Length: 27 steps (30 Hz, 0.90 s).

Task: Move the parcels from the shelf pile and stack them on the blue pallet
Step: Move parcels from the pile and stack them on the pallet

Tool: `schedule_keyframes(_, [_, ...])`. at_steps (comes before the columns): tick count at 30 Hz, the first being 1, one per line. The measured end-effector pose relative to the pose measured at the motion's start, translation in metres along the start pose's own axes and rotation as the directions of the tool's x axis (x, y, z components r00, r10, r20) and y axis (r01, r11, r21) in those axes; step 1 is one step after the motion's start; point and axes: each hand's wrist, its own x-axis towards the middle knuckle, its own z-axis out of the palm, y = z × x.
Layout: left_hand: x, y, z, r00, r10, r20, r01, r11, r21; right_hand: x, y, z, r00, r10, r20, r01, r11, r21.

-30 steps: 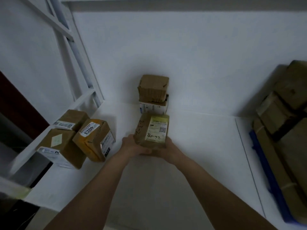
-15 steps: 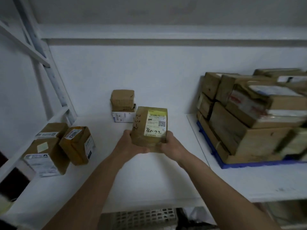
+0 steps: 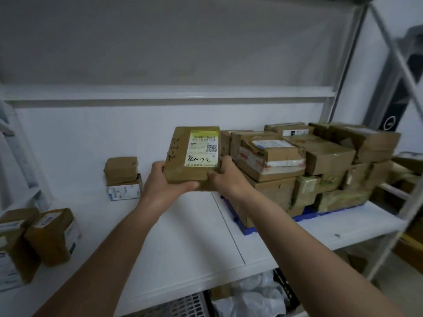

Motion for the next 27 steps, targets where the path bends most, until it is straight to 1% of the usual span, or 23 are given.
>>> schedule_keyframes(5, [0.004,0.049,0.048,0.995,0.078,0.062,-0.08,0.997,0.019,-0.001,0.007,-0.065,0.993,0.042,-0.114,-0.043,0.999,-0.013])
schedule_keyframes(8, [0.014,0.08,0.087,0.988,0.122,0.095,-0.131,0.987,0.095,0.002,0.019,-0.109,0.984,0.041,-0.173,-0.039,0.999,0.012])
schedule_keyframes(13, [0.026,0.129,0.166,0.975,0.137,0.178,-0.17,0.967,0.188,0.019,0.053,-0.19,0.954,0.1,-0.281,-0.096,0.995,0.028])
schedule_keyframes(16, [0.03,0.146,0.22,0.962,0.144,0.232,-0.191,0.961,0.2,0.033,0.08,-0.241,0.936,0.093,-0.339,-0.102,0.995,-0.008])
schedule_keyframes(18, [0.033,0.154,0.256,0.957,0.14,0.255,-0.19,0.965,0.182,0.042,0.099,-0.272,0.932,0.085,-0.352,-0.093,0.996,-0.007])
schedule_keyframes(20, [0.037,0.16,0.292,0.957,0.135,0.255,-0.19,0.96,0.205,0.052,0.118,-0.3,0.93,0.091,-0.356,-0.104,0.994,-0.016])
schedule_keyframes(23, [0.045,0.167,0.338,0.963,0.118,0.243,-0.189,0.937,0.294,0.068,0.146,-0.335,0.927,0.152,-0.342,-0.172,0.985,-0.029])
schedule_keyframes(27, [0.056,0.172,0.383,0.973,0.078,0.215,-0.168,0.88,0.445,0.088,0.177,-0.366,0.934,0.214,-0.287,-0.236,0.971,-0.044])
